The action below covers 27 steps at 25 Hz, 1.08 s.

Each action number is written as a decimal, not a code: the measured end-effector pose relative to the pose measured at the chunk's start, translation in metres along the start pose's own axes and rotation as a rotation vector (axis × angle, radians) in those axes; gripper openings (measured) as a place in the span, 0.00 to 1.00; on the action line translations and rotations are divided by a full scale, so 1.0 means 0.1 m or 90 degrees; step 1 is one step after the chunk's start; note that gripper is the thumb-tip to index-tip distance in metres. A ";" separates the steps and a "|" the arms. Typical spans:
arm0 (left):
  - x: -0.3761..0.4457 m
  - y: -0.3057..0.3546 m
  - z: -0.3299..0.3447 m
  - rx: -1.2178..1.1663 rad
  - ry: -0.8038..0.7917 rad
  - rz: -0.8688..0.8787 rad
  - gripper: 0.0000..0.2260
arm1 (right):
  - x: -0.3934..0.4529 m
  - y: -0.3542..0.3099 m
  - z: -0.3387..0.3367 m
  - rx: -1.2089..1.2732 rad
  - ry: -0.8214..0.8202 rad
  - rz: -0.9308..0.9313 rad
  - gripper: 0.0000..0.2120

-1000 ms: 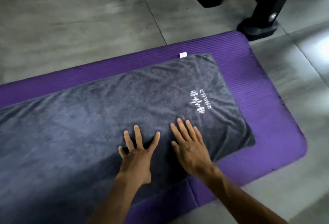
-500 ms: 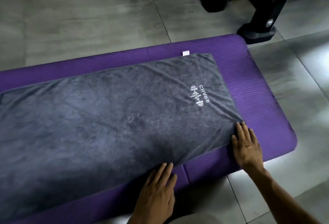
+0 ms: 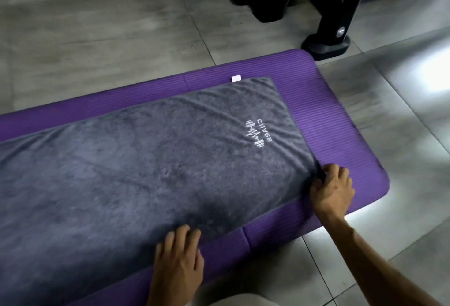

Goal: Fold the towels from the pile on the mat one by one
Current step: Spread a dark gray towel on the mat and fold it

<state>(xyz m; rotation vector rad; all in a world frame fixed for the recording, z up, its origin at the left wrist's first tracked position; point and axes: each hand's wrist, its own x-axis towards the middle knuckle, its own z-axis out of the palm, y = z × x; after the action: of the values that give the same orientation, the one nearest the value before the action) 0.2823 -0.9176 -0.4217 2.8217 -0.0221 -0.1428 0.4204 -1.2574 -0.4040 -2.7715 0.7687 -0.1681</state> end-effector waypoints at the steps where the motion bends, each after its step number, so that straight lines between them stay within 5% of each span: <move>1: -0.02 -0.09 0.00 0.006 0.017 -0.036 0.18 | -0.12 -0.07 0.04 -0.053 -0.003 -0.095 0.14; 5: -0.15 -0.46 -0.10 -0.001 0.076 0.014 0.11 | -0.76 -0.49 0.16 -0.074 -0.067 -0.408 0.18; 8: -0.27 -0.80 -0.19 0.002 0.083 -0.129 0.11 | -1.30 -0.93 0.32 0.065 -0.171 -0.633 0.17; 10: -0.44 -0.99 -0.21 -0.023 0.081 -0.093 0.07 | -1.69 -1.29 0.43 0.095 -0.246 -0.744 0.19; 12: -0.59 -1.09 -0.27 -0.050 0.090 -0.088 0.07 | -2.03 -1.64 0.54 0.057 -0.285 -0.807 0.21; 16: -0.79 -1.45 -0.44 0.041 0.102 -0.348 0.18 | -2.39 -2.15 0.66 -0.016 -0.341 -0.878 0.26; 18: -0.98 -1.65 -0.55 0.056 0.096 -0.412 0.16 | -2.51 -2.30 0.71 -0.041 -0.340 -0.915 0.22; 24: -1.19 -2.65 -0.97 -0.084 0.314 -0.599 0.19 | -2.76 -2.74 0.81 -0.037 -0.377 -1.039 0.17; 27: -1.21 -3.29 -1.09 -0.013 0.253 -0.691 0.22 | -2.72 -2.89 0.89 -0.026 -0.433 -1.098 0.19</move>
<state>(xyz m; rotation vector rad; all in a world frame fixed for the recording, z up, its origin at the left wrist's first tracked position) 0.1727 -0.5678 -0.4094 2.4519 1.5492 0.1843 0.3456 -0.8575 -0.4206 -2.3362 -1.7429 0.4546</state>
